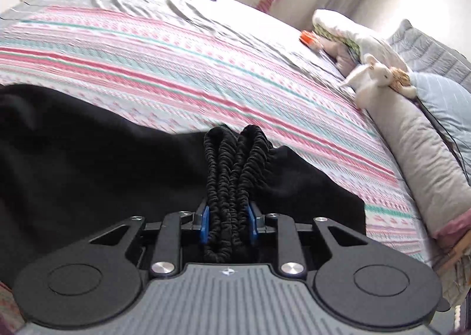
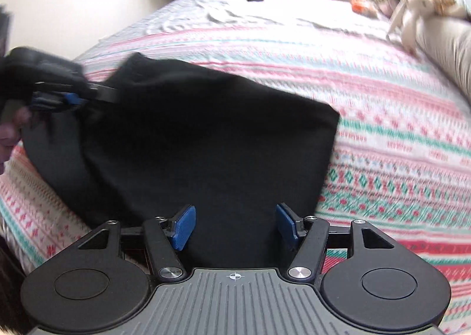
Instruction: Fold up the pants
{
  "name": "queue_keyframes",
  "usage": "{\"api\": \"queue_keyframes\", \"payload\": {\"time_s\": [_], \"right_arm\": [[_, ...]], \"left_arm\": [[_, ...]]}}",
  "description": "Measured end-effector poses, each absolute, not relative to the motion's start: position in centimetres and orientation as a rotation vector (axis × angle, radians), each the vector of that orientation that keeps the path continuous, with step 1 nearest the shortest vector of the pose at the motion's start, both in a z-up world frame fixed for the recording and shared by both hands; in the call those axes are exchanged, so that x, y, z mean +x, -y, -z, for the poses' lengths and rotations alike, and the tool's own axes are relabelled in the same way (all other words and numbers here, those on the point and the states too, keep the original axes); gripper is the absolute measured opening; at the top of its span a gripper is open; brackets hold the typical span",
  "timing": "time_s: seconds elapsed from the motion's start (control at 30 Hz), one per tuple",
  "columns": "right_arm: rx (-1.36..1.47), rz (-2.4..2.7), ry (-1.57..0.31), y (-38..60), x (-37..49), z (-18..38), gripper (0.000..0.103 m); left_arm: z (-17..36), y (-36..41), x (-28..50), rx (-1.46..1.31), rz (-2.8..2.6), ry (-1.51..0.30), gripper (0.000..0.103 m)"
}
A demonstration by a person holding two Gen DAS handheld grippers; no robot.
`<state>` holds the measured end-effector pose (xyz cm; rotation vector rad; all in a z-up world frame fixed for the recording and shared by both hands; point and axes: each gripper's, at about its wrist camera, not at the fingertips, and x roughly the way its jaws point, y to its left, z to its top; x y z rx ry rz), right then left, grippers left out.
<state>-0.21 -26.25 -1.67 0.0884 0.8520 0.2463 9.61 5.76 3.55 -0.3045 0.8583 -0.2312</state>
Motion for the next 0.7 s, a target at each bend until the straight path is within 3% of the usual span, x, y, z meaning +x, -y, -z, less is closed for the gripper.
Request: {"api": "queue_keyframes", "payload": {"time_s": [0.7], "right_arm": [[0.063, -0.379, -0.87, 16.3, 3.9, 2.8, 0.067]], "left_arm": [[-5.3, -20.6, 7.6, -0.497, -0.022, -0.734, 0.055]]}}
